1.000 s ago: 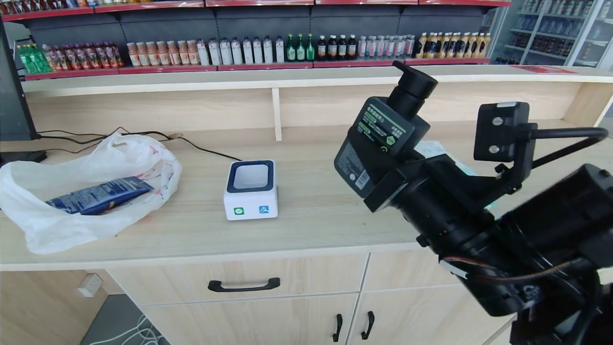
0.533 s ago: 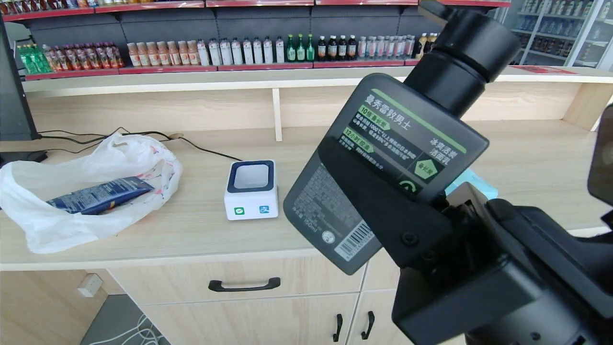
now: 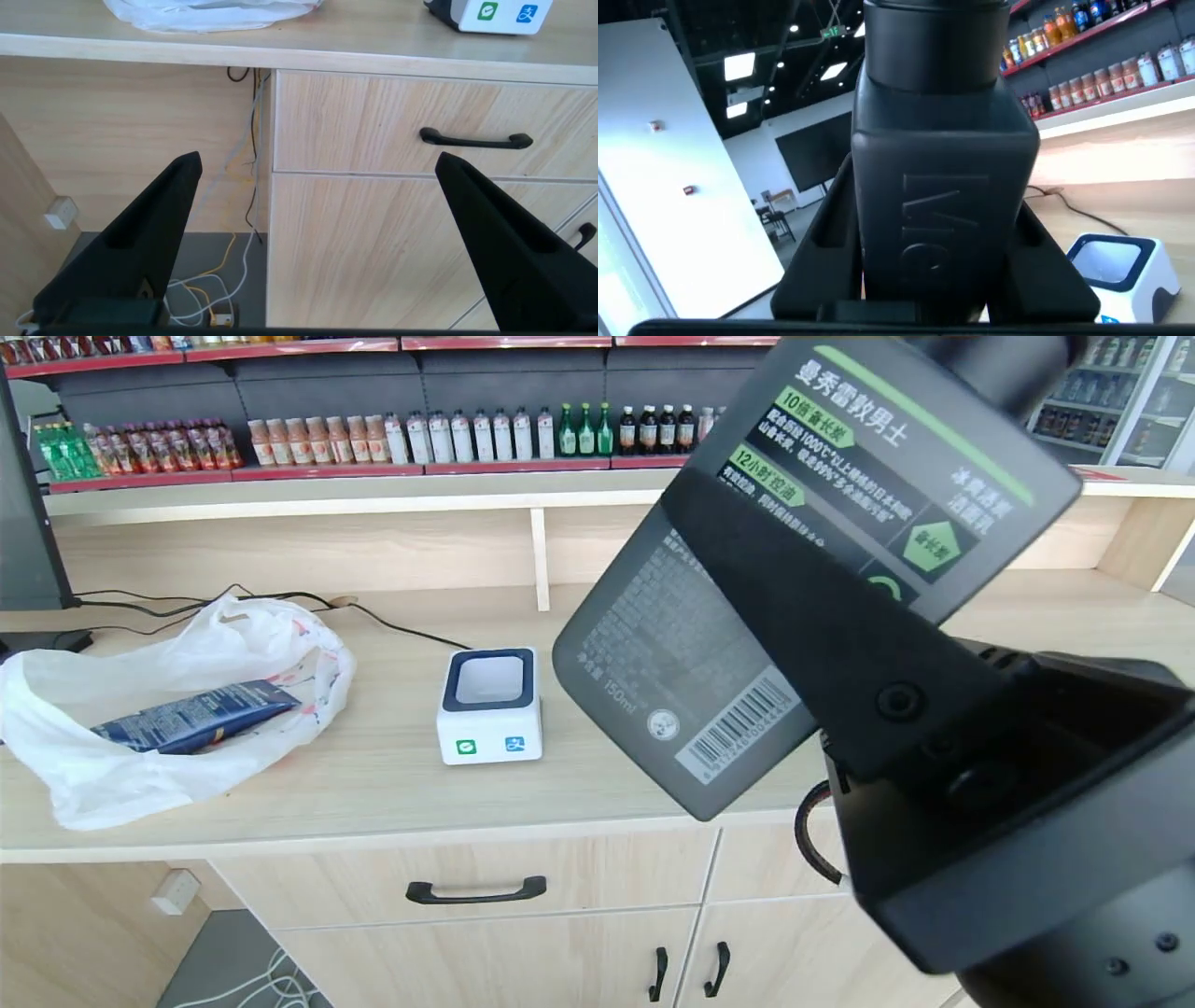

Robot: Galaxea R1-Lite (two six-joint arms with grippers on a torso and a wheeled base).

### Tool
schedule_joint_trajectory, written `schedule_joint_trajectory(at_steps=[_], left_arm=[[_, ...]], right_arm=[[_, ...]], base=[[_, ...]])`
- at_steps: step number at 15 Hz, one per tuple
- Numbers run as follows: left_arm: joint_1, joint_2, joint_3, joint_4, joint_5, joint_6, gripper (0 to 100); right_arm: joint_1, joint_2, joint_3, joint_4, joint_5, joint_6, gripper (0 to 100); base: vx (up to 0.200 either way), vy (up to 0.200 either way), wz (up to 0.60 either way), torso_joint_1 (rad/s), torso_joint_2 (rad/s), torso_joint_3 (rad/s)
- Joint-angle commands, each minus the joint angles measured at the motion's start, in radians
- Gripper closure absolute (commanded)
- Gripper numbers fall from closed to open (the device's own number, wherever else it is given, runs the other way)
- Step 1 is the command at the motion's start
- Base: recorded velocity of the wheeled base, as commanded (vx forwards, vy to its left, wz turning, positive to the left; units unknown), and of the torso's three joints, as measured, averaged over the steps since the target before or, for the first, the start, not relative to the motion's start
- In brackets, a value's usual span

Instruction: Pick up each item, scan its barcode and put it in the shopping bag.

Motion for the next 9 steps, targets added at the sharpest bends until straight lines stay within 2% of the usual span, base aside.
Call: schedule_joint_trajectory(at_steps=[1,5,7,9], left_arm=[[0.000,0.000,0.000,-0.001,0.000,-0.001,0],[0.000,0.000,0.000,-0.001,0.000,-0.001,0],[0.000,0.000,0.000,-0.001,0.000,-0.001,0],[0.000,0.000,0.000,-0.001,0.000,-0.001,0]], right_arm=[[-0.001,-0.007,0.004,-0.001,0.000,0.001,100],[-0.001,-0.015,0.033,-0.001,0.000,-0.005,100],[-0.012,-0.047,0.162,-0.001,0.000,-0.048,100],[-0.085,-0.059,0.265,-0.001,0.000,-0.094,100]], base=[[0.000,0.000,0.00,0.000,0.00,0.000],[0.000,0.000,0.00,0.000,0.00,0.000],[0.000,0.000,0.00,0.000,0.00,0.000],[0.000,0.000,0.00,0.000,0.00,0.000]])
